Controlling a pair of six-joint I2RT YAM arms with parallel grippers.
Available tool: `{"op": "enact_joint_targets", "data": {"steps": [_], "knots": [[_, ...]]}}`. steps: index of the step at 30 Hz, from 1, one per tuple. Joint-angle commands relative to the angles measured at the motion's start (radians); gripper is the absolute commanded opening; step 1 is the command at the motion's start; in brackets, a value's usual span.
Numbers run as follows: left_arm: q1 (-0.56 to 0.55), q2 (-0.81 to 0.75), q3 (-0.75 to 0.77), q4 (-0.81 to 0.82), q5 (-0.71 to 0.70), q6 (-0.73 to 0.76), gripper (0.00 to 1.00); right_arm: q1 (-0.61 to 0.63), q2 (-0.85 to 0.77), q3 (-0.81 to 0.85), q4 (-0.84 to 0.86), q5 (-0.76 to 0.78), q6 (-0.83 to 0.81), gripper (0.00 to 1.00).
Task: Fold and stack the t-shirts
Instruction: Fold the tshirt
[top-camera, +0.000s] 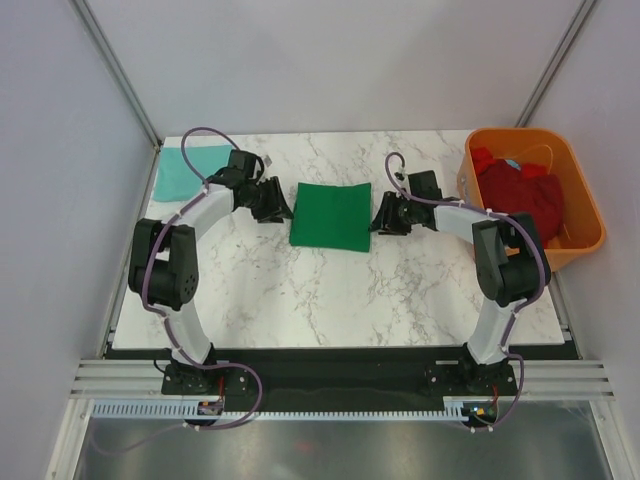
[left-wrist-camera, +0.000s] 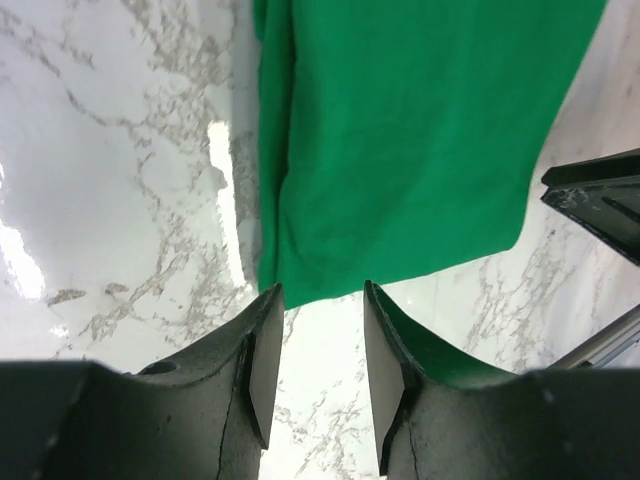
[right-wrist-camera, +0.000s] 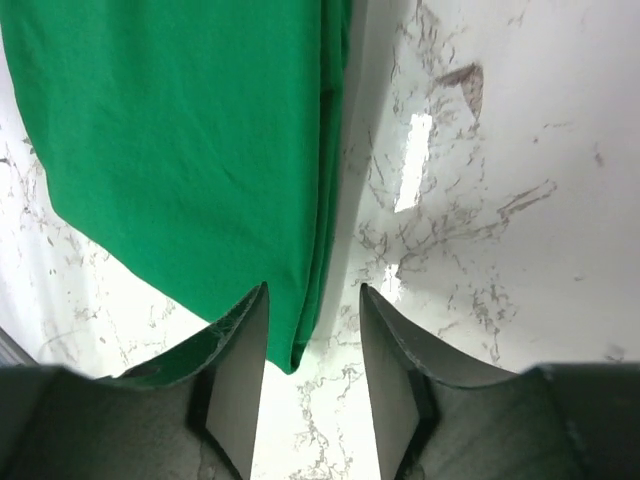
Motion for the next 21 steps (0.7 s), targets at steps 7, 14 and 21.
{"op": "enact_joint_targets", "data": {"steps": [7, 14, 21], "knots": [[-0.009, 0.167, 0.285, -0.013, 0.162, 0.044, 0.45, -0.010, 0.071, 0.227, -0.029, 0.060, -0.046, 0.54], [-0.012, 0.382, 0.488, -0.002, 0.189, 0.067, 0.45, -0.045, 0.286, 0.449, -0.029, -0.004, -0.071, 0.52], [0.019, 0.502, 0.577, -0.003, 0.102, 0.077, 0.42, -0.091, 0.392, 0.526, -0.029, 0.014, -0.071, 0.24]]}}
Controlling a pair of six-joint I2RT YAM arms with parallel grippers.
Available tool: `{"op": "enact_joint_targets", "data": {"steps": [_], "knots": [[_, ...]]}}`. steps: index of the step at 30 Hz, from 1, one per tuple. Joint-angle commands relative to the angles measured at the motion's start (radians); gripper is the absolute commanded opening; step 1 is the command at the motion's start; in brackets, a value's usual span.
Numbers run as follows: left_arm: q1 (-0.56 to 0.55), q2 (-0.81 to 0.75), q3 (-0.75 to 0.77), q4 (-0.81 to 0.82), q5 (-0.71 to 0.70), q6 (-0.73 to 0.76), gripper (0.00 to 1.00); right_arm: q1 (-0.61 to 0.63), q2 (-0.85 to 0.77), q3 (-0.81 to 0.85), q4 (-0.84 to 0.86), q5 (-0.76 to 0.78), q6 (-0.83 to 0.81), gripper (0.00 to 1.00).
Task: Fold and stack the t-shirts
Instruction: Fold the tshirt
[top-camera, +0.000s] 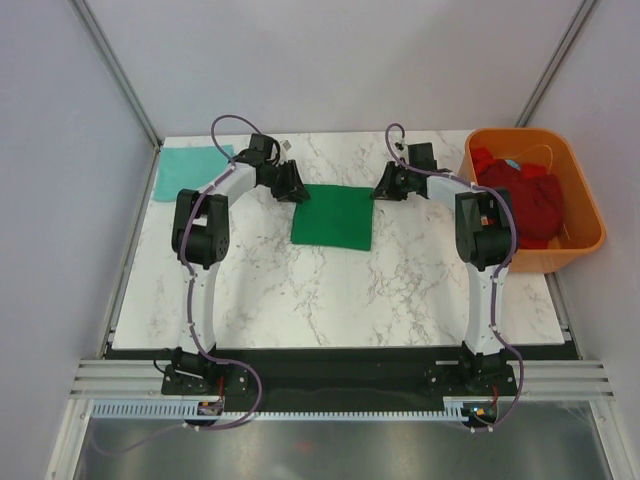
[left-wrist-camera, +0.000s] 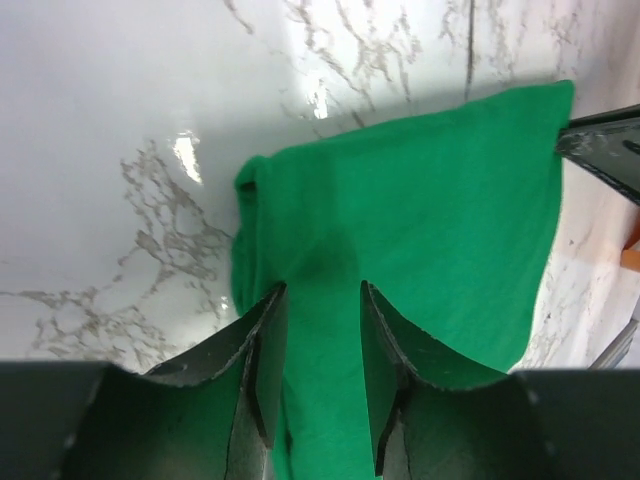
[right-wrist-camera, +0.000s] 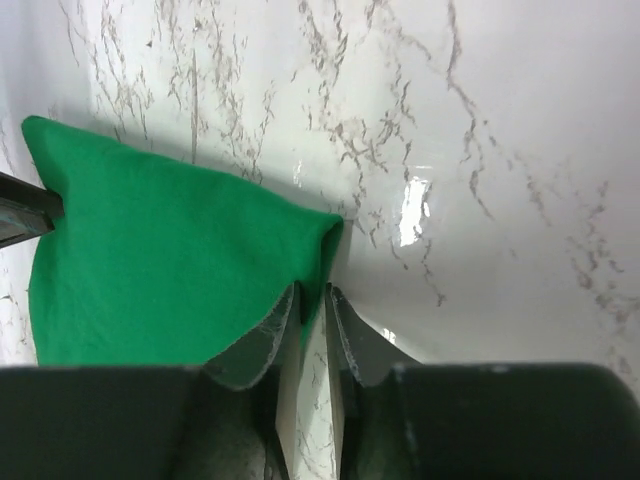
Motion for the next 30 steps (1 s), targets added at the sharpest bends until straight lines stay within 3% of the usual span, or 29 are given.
{"op": "enact_joint_targets", "data": {"steps": [1, 6, 11, 14, 19, 26, 30], "knots": [[0.022, 0.026, 0.059, 0.009, -0.027, 0.036, 0.42, -0.022, 0.021, 0.044, -0.007, 0.019, -0.031, 0.21], [0.022, -0.012, 0.060, 0.007, 0.049, 0.031, 0.44, -0.025, 0.005, 0.045, -0.010, 0.015, -0.039, 0.19], [0.036, -0.141, 0.002, 0.007, 0.097, 0.033, 0.48, -0.025, -0.099, 0.015, -0.031, 0.007, 0.002, 0.36], [0.047, -0.240, -0.070, 0.007, 0.086, 0.034, 0.48, -0.023, -0.166, -0.002, -0.088, 0.001, 0.013, 0.37], [0.030, -0.354, -0.194, 0.010, 0.170, 0.036, 0.48, 0.015, -0.292, -0.089, -0.128, -0.025, 0.008, 0.34], [-0.014, -0.360, -0.398, 0.084, 0.194, 0.014, 0.46, 0.113, -0.383, -0.276, -0.033, -0.116, 0.042, 0.30], [-0.042, -0.392, -0.518, 0.124, 0.079, -0.023, 0.45, 0.136, -0.383, -0.401, 0.065, -0.131, 0.071, 0.29]]}}
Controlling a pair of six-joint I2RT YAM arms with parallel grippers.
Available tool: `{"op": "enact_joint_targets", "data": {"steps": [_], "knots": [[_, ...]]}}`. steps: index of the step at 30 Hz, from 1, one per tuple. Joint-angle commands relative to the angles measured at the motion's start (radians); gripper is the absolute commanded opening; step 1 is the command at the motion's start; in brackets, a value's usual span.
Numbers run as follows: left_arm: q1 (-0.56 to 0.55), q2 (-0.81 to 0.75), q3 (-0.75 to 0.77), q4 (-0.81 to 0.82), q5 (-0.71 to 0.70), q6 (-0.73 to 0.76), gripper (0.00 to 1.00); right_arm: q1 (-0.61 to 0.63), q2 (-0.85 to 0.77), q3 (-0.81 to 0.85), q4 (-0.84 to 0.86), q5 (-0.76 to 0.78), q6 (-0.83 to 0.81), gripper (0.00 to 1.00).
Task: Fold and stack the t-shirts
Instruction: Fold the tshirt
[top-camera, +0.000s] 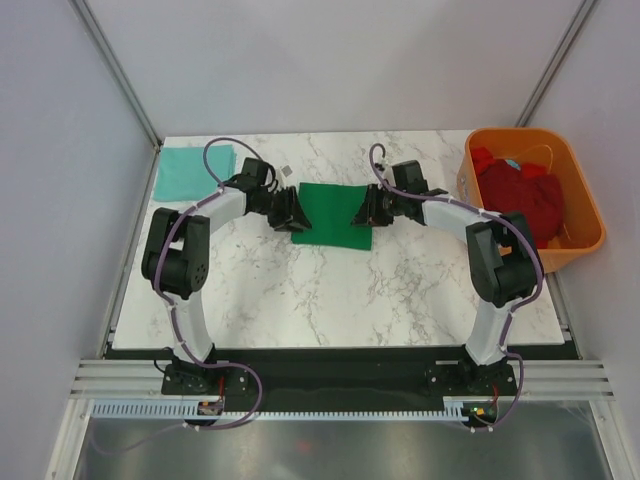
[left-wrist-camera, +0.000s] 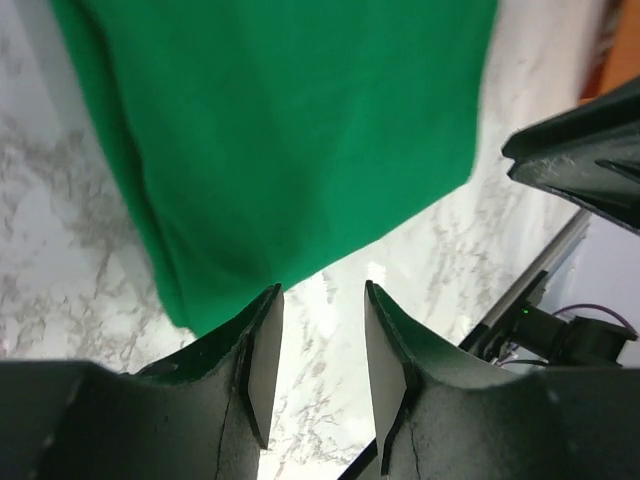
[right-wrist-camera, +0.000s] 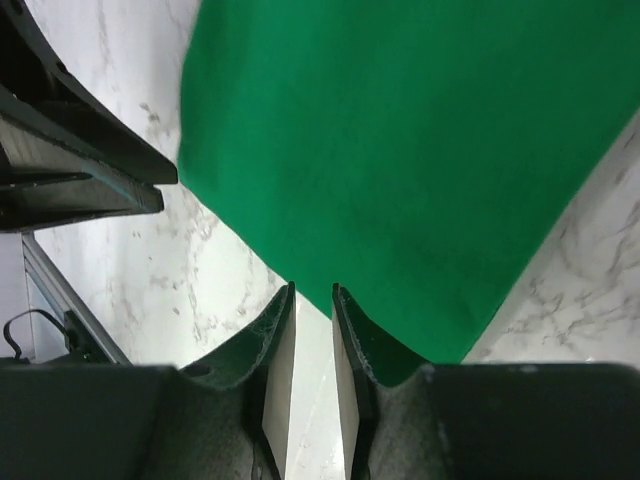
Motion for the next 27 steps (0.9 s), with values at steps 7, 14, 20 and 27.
{"op": "enact_joint_targets", "data": {"steps": [7, 14, 20, 27], "knots": [[-0.006, -0.047, -0.177, 0.048, -0.280, -0.080, 0.45, -0.004, 0.016, -0.210, 0.090, 0.002, -0.019, 0.27], [-0.001, -0.196, -0.214, 0.048, -0.211, -0.088, 0.47, -0.006, -0.106, -0.225, 0.027, 0.002, -0.051, 0.31], [0.005, -0.158, -0.140, 0.048, -0.092, -0.025, 0.56, -0.004, -0.197, -0.258, 0.007, 0.000, -0.025, 0.39], [0.011, -0.064, -0.106, 0.048, -0.127, 0.020, 0.57, -0.004, -0.162, -0.261, -0.022, 0.091, -0.079, 0.49]]}}
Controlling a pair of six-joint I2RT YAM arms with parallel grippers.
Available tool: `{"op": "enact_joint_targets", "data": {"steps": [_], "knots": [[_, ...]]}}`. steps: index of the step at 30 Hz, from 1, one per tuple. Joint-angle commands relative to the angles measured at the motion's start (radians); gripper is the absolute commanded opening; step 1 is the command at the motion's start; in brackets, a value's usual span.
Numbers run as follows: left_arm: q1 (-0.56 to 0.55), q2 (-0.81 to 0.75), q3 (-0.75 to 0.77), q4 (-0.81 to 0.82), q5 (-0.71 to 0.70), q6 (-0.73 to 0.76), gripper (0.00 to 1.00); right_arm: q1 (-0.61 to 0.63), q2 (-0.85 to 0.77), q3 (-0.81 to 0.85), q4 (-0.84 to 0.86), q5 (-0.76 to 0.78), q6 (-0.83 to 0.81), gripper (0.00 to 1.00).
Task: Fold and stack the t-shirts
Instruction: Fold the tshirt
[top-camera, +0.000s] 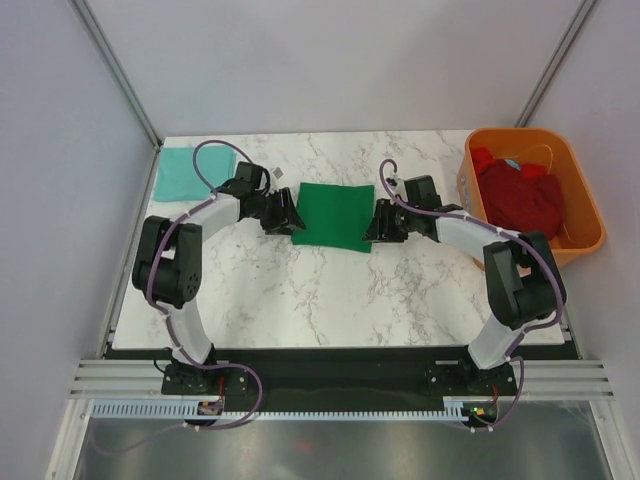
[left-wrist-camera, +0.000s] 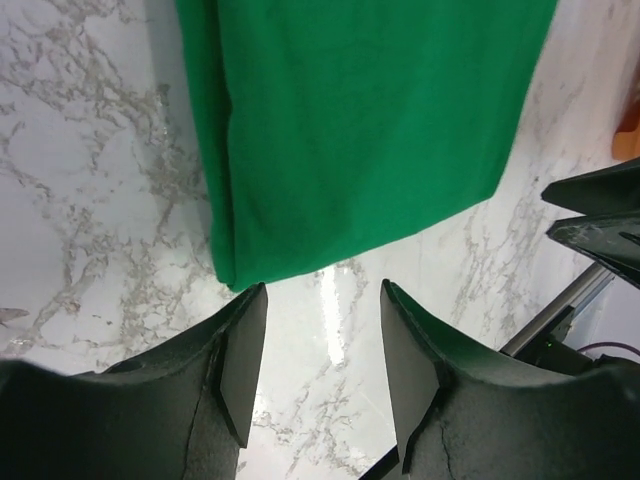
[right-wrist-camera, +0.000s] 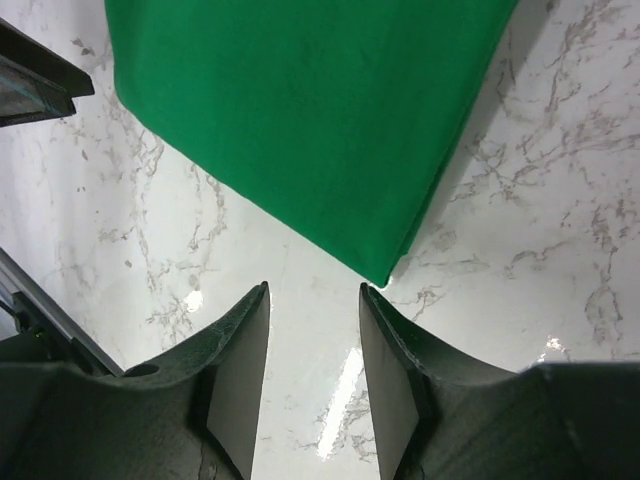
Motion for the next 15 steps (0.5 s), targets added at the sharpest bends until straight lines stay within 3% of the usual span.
{"op": "enact_joint_targets", "data": {"steps": [1, 5, 9, 11, 12, 15], "knots": [[0.011, 0.052, 0.032, 0.007, 0.002, 0.063, 0.57, -0.001, 0.031, -0.007, -0.012, 0.039, -0.038, 0.49], [0.011, 0.085, 0.029, 0.007, -0.073, 0.086, 0.57, -0.001, 0.080, 0.000, -0.009, 0.065, -0.057, 0.49], [0.012, 0.128, 0.046, 0.007, -0.014, 0.091, 0.53, -0.001, 0.137, 0.011, 0.005, 0.067, -0.084, 0.49], [0.012, 0.148, 0.060, 0.008, 0.032, 0.086, 0.44, -0.001, 0.154, 0.014, 0.008, 0.052, -0.090, 0.49], [0.012, 0.151, 0.063, 0.005, 0.039, 0.082, 0.30, -0.002, 0.162, 0.014, 0.013, 0.044, -0.092, 0.49], [0.011, 0.116, 0.034, 0.005, 0.040, 0.049, 0.09, -0.002, 0.150, -0.004, 0.016, 0.044, -0.095, 0.32]]}}
